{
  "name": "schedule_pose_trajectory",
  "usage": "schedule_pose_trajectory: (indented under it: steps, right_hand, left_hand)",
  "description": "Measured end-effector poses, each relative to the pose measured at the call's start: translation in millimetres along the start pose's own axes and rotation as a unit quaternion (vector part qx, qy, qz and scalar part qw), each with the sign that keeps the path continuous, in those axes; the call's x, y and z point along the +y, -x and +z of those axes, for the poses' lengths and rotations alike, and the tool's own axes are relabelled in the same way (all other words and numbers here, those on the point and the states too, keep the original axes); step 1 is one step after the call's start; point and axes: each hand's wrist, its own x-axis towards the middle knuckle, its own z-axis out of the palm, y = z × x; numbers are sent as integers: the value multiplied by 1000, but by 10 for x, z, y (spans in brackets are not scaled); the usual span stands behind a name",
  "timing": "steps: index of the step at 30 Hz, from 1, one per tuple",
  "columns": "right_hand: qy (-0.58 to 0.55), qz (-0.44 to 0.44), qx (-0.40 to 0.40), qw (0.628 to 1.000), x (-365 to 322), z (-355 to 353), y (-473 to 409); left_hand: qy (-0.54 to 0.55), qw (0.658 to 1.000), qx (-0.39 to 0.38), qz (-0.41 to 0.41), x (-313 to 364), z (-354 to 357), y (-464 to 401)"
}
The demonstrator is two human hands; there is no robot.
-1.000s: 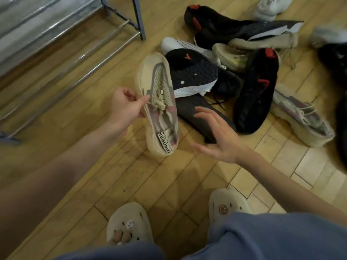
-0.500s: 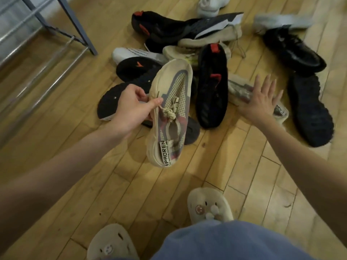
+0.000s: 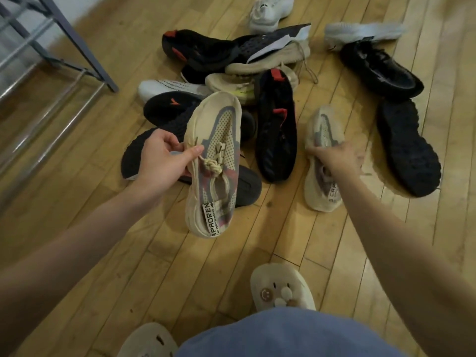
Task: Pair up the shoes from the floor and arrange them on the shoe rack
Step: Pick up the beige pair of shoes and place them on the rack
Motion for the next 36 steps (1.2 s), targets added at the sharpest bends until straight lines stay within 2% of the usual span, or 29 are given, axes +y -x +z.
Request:
schedule_pose_trajectory:
  steps: [2,5,9,14,17,19,23,27,32,36]
  right_hand:
    - [-92,24,65,993,3,16,259]
    - [-136,-65,125,981,-150,39,709]
    - [-161,-203,53,964,-554,164,1202]
    - [-89,-286,-112,947,-990,497,1710]
    - [-20,-354,-181,917,-1125,794,2050]
    - [37,-412,-200,888,-1191,1013,2294]
    - [127,-504,-189,833,-1273,1492,2683]
    - [205,-538,-162,802,-1279,1859,2830]
    - [235,-591,-131,761,-1144,1919,2849]
    - [263,-610,-137,735,-960,1793,2849]
  left_hand:
    - [4,1000,9,3,-38,-47,14]
    - [26,999,36,-6,-94,-180,43]
    - [72,994,78,-21,-285,-519,117]
    - [74,981,160,-83,-785,-1159,349]
    - [50,960,230,-151,-1128,-1550,533]
    - [50,944,266,-188,-1335,-1780,640]
    - [44,918,315,-237,-1661,-2084,794]
    - [34,908,331,-257,-1883,-2148,850]
    - [-13,919,294,-262,-1954,-2113,975]
    - [-44,922,262,-280,-1936,-2091,1142]
